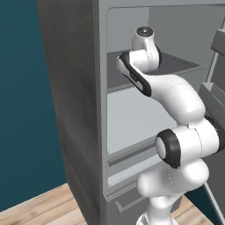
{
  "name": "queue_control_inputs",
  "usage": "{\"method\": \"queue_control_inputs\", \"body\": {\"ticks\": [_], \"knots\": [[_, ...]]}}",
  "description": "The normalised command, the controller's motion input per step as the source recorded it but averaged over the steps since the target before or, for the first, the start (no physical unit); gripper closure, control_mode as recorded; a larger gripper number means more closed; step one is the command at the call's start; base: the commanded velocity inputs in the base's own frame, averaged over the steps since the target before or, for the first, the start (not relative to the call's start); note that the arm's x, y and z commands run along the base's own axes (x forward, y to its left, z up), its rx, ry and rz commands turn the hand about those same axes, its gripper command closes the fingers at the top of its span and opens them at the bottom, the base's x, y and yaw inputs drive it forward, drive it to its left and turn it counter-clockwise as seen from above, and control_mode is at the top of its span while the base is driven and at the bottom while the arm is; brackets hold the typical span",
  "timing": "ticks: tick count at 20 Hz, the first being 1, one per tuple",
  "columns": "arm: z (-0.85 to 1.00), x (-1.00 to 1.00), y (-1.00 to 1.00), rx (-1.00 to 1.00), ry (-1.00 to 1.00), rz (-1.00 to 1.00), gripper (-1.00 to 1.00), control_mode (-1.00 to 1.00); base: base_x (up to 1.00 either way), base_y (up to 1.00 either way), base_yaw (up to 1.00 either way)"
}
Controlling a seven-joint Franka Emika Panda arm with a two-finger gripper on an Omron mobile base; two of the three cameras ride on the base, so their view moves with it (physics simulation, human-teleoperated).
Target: There is a bowl on the dining counter. Grab a lemon wedge from the fridge and place it in the bowl. Then get the liquor bottle and glass cup from the cabinet and place them next to the bowl.
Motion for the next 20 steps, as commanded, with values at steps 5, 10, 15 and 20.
{"method": "queue_control_inputs", "body": {"ticks": [5, 10, 15, 20], "knots": [[-0.01, -0.38, 0.0, 0.01, -0.02, 0.0, 1.0, -1.0, 0.0, 0.0, 0.0], [0.36, -0.9, -0.01, 0.04, -0.21, 0.0, 1.0, -1.0, 0.0, 0.0, 0.0], [0.74, -1.0, -0.09, 0.06, -0.2, 0.0, 1.0, -1.0, 0.0, 0.0, 0.0], [0.32, -1.0, -0.12, 0.02, 0.0, 0.0, 1.0, -1.0, 0.0, 0.0, 0.0]]}}
